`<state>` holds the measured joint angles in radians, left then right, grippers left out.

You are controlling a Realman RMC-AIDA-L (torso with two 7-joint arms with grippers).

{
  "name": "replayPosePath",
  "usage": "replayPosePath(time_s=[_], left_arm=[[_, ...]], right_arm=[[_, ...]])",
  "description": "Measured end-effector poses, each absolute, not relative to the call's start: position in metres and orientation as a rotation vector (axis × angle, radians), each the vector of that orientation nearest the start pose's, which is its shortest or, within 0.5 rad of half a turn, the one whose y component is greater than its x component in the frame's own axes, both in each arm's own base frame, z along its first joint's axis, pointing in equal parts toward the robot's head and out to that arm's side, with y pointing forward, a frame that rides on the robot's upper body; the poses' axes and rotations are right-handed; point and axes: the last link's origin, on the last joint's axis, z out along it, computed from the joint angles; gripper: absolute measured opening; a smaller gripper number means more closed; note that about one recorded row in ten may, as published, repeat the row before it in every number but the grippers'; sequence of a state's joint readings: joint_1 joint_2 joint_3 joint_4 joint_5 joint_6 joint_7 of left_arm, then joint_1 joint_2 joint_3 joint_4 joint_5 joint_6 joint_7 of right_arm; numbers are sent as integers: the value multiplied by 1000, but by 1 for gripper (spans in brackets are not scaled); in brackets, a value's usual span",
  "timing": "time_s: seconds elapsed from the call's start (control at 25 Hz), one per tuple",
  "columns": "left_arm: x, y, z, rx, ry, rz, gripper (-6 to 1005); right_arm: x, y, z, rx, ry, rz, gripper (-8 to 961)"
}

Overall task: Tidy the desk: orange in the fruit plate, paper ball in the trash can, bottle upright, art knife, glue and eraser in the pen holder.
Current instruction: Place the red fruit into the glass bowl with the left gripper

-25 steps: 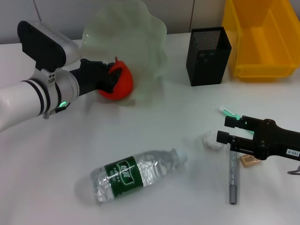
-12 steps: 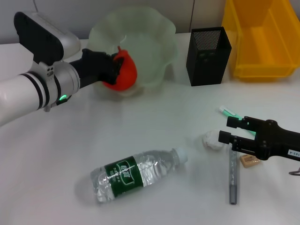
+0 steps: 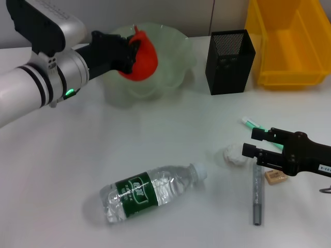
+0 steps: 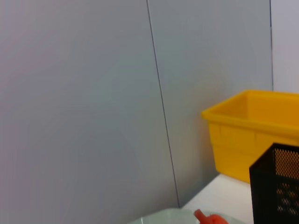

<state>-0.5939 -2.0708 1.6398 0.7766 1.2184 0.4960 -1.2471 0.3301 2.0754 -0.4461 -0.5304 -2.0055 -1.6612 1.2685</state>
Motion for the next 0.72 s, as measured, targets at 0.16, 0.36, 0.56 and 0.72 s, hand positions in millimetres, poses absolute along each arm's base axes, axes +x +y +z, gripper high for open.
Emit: replayPosePath(time_s=[0.16, 0.36, 0.56, 0.72], left_arm=[[-159, 428, -56, -2317, -275, -460, 61], [-149, 437, -57, -2301, -243, -444, 61], [-143, 442, -57, -2298, -225, -434, 62], [-147, 445, -57, -2289, -229, -414, 62]], right_arm=[[327, 258, 8, -2464, 888, 904, 662], [326, 258, 6, -2466, 892, 911, 662], [326, 257, 6, -2467, 893, 916, 662], [324, 258, 5, -2473, 890, 924, 662]])
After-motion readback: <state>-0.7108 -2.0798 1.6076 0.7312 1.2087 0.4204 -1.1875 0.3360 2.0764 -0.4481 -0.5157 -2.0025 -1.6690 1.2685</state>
